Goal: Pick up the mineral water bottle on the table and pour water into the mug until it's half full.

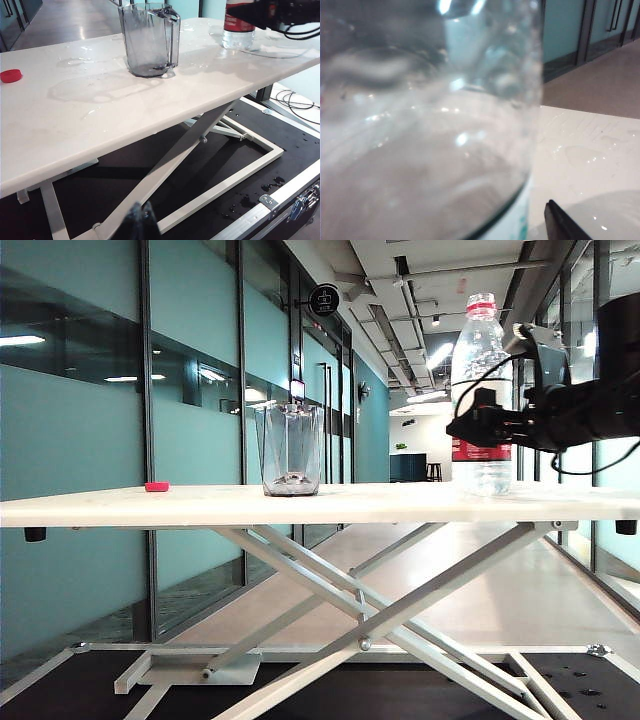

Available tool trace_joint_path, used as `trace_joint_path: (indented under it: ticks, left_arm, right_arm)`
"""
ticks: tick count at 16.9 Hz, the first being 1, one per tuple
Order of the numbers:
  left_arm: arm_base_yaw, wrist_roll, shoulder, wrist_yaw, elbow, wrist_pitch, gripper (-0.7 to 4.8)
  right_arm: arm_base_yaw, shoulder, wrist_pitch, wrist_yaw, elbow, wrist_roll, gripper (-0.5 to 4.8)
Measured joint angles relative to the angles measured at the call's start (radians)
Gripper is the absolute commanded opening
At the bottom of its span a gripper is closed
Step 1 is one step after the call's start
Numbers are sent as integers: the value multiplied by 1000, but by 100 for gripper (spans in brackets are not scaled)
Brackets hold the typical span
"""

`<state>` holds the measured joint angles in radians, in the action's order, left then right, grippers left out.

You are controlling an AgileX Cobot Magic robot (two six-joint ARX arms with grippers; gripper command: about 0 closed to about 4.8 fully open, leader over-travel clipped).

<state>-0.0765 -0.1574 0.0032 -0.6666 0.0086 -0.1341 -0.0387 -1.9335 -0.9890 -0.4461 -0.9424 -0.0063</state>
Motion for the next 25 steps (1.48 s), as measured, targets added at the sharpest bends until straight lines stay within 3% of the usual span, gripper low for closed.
trace_joint_path:
  ticks: [6,8,10,18,22,25]
  left_arm:
    - [0,-4,0,0,0,0,-5]
    - [0,-7,0,0,0,-1,-5]
    - [0,-8,0,0,0,-1,-5]
    - [0,-8,0,0,0,-1,-5]
    - [0,-7,0,0,0,-1,-5]
    - [0,-8,0,0,0,-1,-5]
  right_arm:
    - [-1,-16,0,-3,-22,0,479]
    - [-1,-16,-2,-3,-22,0,353]
    - [-3,-17,-21,-4,-21,-1,260]
    - [-2,-4,12,-3,-22,-10,250]
    - [-58,88,201,31,-21,-170,240]
    - [-141,155,314,150,-28,-316,240]
